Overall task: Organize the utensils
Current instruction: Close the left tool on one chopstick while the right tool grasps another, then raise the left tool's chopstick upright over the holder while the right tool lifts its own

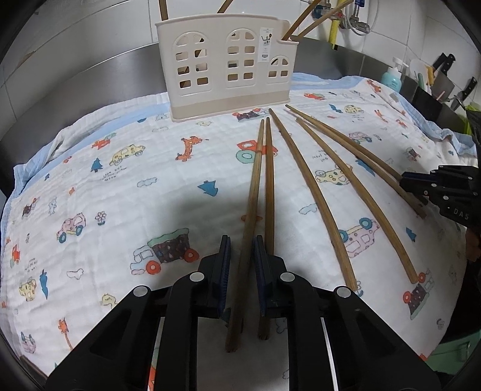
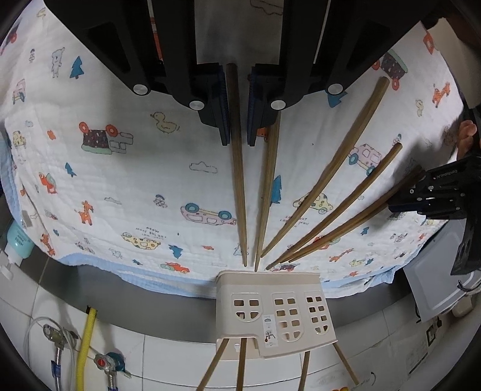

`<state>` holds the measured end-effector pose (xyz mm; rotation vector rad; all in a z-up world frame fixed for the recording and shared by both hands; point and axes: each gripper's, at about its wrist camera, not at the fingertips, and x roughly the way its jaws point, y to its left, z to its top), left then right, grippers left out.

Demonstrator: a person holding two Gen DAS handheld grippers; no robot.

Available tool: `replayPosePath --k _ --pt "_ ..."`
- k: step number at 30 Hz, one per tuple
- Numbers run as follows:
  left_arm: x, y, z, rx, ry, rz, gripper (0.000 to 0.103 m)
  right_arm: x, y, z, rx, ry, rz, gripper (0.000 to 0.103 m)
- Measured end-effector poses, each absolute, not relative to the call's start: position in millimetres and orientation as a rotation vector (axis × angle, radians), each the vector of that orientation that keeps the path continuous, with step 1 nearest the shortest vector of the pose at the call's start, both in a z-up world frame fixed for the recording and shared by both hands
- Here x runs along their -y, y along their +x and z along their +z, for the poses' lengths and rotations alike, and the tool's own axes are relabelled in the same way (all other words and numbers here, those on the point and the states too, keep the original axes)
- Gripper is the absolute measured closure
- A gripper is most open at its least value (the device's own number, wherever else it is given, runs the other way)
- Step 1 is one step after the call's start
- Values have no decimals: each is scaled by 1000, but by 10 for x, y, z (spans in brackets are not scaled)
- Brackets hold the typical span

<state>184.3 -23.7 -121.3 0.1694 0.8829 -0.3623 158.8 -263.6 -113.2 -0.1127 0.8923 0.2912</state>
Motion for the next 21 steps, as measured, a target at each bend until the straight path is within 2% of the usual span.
replayPosePath --k 2,4,8,21 --pt "258 1838 -1215 -880 185 -355 89 2625 1585 -1131 -889 -124 284 94" --pt "290 1829 -1211 -882 194 -354 95 2631 1589 -1127 -891 -117 285 96" --pt "281 1833 -1183 -892 177 -351 97 2641 1574 -1084 -884 -110 283 96" --pt "102 1693 -762 -804 56 -386 97 2603 1417 -478 -745 -103 302 96"
